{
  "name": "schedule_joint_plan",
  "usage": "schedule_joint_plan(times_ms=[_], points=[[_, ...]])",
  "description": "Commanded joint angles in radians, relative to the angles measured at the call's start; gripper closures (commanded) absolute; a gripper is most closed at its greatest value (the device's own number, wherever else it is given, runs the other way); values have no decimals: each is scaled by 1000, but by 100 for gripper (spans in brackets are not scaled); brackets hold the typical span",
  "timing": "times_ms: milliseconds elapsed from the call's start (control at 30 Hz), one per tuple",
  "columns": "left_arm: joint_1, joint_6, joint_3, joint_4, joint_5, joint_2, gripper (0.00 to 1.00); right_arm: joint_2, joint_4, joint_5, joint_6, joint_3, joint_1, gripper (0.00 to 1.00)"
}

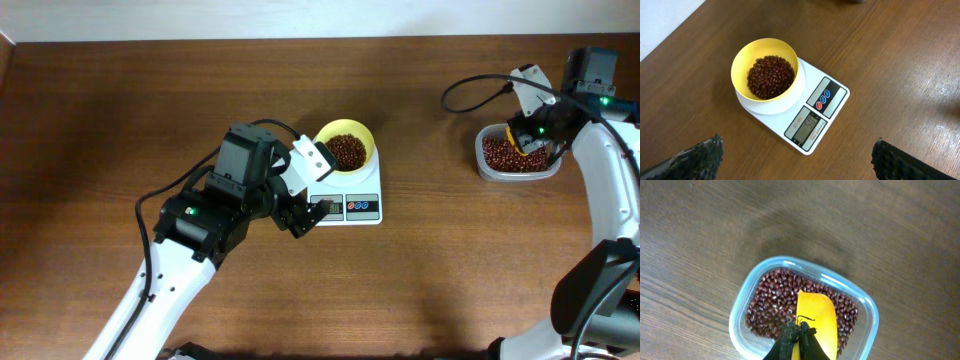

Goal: Scoop item into bowl and weigh 50g on scale

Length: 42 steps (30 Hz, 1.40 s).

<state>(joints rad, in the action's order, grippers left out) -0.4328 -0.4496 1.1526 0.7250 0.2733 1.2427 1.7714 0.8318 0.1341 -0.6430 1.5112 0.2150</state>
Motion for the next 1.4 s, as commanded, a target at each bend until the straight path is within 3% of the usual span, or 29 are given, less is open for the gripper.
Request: schedule_joint_plan(times_ms=[0, 133, 200, 300, 333, 500, 567, 767, 967, 1200, 1333, 1367], points=[[-2, -9, -3, 1, 11, -8, 1, -3, 12, -31, -8, 24, -6, 96], [-2, -9, -3, 1, 11, -8, 1, -3, 13, -31, 2, 24, -6, 96], [-2, -9, -3, 1, 11, -8, 1, -3, 5, -30, 75, 24, -6, 96], [-2, -9, -3, 1, 11, -8, 1, -3, -3, -31, 295, 24, -5, 96], [-2, -9, -3, 1, 11, -8, 1, -3, -10, -30, 449, 24, -5, 96], [-2, -9, -3, 1, 11, -8, 1, -3, -63, -11, 951, 24, -5, 96], [-2, -9, -3, 1, 11, -8, 1, -3, -64, -11, 1077, 24, -5, 96], [-2, -9, -3, 1, 11, -8, 1, -3, -61, -17, 1265, 24, -5, 96], [-2, -9, -3, 1, 11, -8, 1, -3, -5, -154, 1565, 24, -5, 96], [-2, -9, -3, 1, 11, -8, 1, -3, 26, -246, 1748, 24, -5, 96], [-2, -9, -3, 1, 11, -8, 1, -3, 26, -259, 1761, 24, -5, 96], [-2, -9, -3, 1, 11, -8, 1, -3, 26, -259, 1757, 24, -5, 91]])
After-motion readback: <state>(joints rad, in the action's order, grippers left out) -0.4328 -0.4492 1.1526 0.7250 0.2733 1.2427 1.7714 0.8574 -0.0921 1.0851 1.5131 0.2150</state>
